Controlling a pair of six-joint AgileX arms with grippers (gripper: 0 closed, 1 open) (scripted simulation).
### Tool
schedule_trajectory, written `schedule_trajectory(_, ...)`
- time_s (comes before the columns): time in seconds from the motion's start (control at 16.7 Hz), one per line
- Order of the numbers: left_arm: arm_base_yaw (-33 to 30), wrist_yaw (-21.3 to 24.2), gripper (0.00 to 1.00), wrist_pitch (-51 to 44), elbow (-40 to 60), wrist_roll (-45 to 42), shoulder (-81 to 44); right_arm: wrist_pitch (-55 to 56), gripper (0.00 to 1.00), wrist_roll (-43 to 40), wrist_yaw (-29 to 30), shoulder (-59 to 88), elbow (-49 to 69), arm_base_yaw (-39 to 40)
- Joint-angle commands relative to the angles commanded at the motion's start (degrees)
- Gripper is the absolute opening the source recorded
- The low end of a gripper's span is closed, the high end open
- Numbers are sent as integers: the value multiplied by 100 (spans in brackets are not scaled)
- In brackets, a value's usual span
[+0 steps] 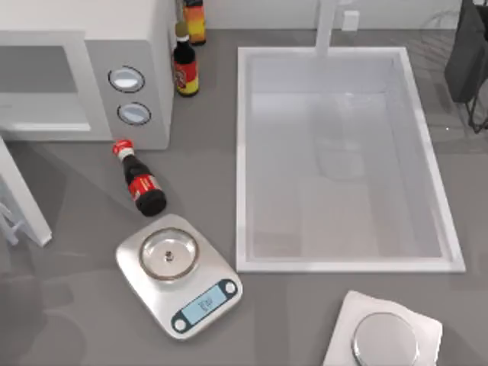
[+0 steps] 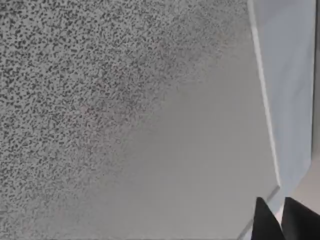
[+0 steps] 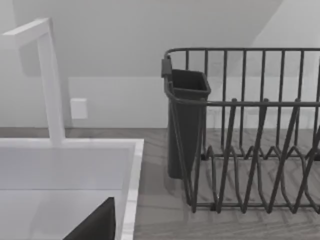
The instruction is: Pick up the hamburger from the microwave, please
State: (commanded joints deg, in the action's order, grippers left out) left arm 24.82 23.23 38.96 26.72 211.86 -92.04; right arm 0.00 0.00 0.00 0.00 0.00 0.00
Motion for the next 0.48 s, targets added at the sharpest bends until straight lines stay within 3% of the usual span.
schedule_trajectory(0.48, -2113, -1927, 0, -702, 487, -8742, 354, 0, 100, 0, 0, 0, 0, 0)
